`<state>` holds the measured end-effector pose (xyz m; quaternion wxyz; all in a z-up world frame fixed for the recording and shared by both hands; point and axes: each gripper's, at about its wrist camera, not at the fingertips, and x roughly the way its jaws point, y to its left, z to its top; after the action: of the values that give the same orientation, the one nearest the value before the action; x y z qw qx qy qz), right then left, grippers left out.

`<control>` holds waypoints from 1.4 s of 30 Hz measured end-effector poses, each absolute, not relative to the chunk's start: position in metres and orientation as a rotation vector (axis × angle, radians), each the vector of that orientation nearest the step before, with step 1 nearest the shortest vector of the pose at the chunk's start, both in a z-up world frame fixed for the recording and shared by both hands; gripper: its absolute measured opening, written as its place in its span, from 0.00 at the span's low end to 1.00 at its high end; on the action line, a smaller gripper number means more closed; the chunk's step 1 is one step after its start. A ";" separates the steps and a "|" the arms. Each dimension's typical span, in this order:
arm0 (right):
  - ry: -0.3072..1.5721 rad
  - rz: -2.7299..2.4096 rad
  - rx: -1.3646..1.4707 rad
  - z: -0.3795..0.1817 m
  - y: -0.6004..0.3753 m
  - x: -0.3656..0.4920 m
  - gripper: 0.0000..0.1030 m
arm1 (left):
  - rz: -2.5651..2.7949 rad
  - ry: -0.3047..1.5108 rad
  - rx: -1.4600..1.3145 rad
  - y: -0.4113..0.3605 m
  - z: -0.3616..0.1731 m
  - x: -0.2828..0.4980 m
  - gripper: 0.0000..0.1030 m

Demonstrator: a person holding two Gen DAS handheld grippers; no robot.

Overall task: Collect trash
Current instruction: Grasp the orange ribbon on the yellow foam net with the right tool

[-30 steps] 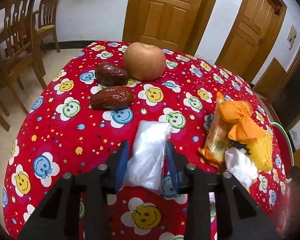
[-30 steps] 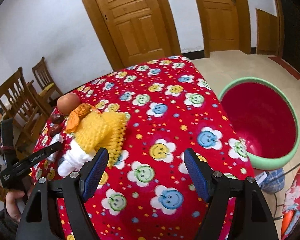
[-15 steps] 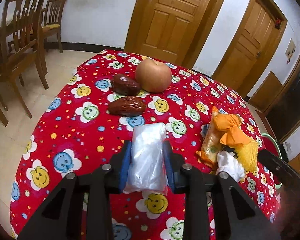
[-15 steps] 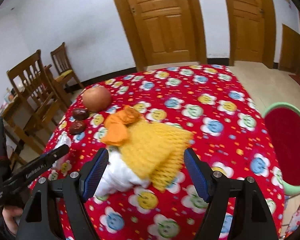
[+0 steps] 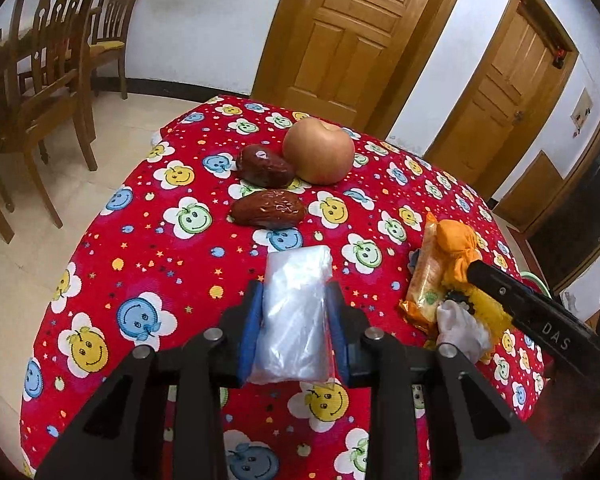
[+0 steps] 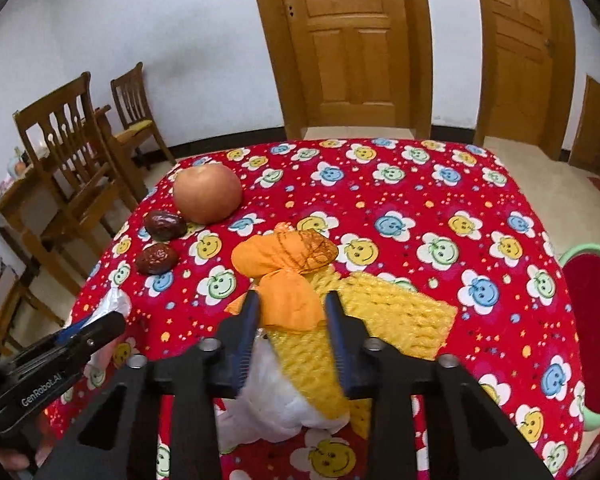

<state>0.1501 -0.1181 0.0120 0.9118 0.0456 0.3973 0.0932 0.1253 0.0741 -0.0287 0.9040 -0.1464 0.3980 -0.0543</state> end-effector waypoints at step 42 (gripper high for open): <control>0.788 0.203 0.002 0.010 -0.109 0.144 0.19 | -0.135 0.799 -0.322 0.072 -0.013 0.113 0.30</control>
<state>0.1437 -0.1087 0.0097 0.9184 0.0009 0.3832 0.0988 0.1134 0.0715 -0.0135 0.9063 -0.1561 0.3872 -0.0652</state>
